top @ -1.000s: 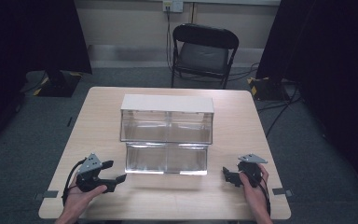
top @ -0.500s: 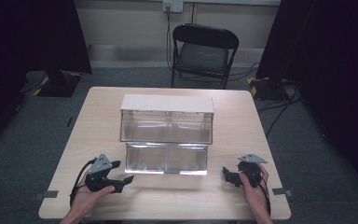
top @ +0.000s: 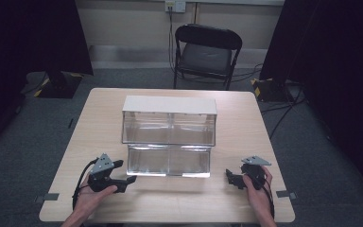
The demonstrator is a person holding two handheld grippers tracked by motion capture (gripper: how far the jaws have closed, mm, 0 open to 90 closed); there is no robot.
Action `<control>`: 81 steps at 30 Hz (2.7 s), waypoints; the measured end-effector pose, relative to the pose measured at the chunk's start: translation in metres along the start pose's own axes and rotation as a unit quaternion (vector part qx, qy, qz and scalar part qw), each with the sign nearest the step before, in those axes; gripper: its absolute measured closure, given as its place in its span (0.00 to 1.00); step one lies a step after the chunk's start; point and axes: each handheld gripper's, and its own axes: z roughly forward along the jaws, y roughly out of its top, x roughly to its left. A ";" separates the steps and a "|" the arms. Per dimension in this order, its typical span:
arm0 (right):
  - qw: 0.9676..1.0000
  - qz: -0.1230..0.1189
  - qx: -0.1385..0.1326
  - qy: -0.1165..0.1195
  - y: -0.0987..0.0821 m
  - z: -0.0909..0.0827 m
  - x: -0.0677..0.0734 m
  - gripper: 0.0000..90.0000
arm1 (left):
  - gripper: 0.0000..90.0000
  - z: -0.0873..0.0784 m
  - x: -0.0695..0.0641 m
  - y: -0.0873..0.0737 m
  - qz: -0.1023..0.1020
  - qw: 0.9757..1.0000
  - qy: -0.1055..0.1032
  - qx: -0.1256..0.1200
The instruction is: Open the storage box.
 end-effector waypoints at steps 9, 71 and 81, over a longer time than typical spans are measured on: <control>1.000 0.000 0.000 0.000 0.000 0.000 0.000 0.13 | 0.19 -0.001 -0.001 0.001 0.003 1.000 -0.011 -0.006; 1.000 0.000 0.000 0.000 0.000 0.000 0.000 0.13 | 0.15 -0.010 -0.005 0.009 0.004 0.998 -0.040 -0.045; 1.000 0.000 0.000 0.000 0.000 0.000 0.000 0.13 | 0.17 -0.014 0.000 0.010 -0.012 0.998 -0.025 -0.062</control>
